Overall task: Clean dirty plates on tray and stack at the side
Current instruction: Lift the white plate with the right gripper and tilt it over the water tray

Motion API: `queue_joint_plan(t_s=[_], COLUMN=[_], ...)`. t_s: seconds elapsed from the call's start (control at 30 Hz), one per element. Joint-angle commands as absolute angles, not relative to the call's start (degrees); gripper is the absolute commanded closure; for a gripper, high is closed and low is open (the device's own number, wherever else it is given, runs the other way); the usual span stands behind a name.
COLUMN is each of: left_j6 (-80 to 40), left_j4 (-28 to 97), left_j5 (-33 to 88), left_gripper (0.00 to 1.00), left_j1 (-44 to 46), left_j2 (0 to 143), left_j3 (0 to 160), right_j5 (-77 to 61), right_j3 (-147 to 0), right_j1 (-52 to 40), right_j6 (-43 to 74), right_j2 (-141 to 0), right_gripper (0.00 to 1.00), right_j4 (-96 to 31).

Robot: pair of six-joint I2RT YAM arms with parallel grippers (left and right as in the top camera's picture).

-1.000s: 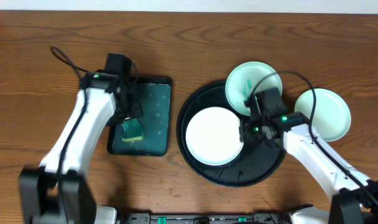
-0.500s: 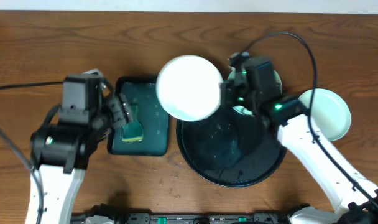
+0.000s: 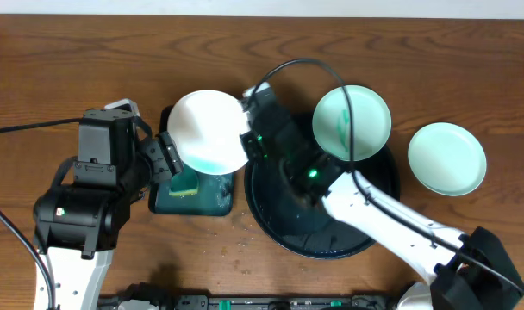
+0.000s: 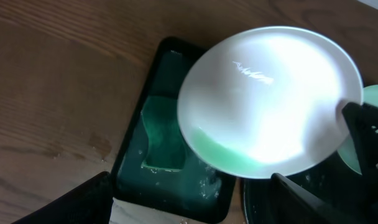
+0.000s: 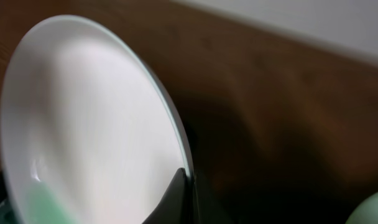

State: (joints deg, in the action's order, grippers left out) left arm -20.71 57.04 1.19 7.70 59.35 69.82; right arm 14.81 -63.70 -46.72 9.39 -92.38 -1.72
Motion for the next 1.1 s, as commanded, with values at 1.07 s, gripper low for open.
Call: queue_joint_plan(t_s=[1.07], left_j6=[-20.2], left_j4=[57.2], left_j5=[1.1], left_gripper=[0.20], left_j1=[7.5], left_j2=[59.8], left_j3=[70.5], right_j5=[54.0], right_j3=[-64.6], right_j1=[-64.6], right_j6=[-37.6], right_j2=[-91.3], right_gripper=[0.99], right_j4=[25.1])
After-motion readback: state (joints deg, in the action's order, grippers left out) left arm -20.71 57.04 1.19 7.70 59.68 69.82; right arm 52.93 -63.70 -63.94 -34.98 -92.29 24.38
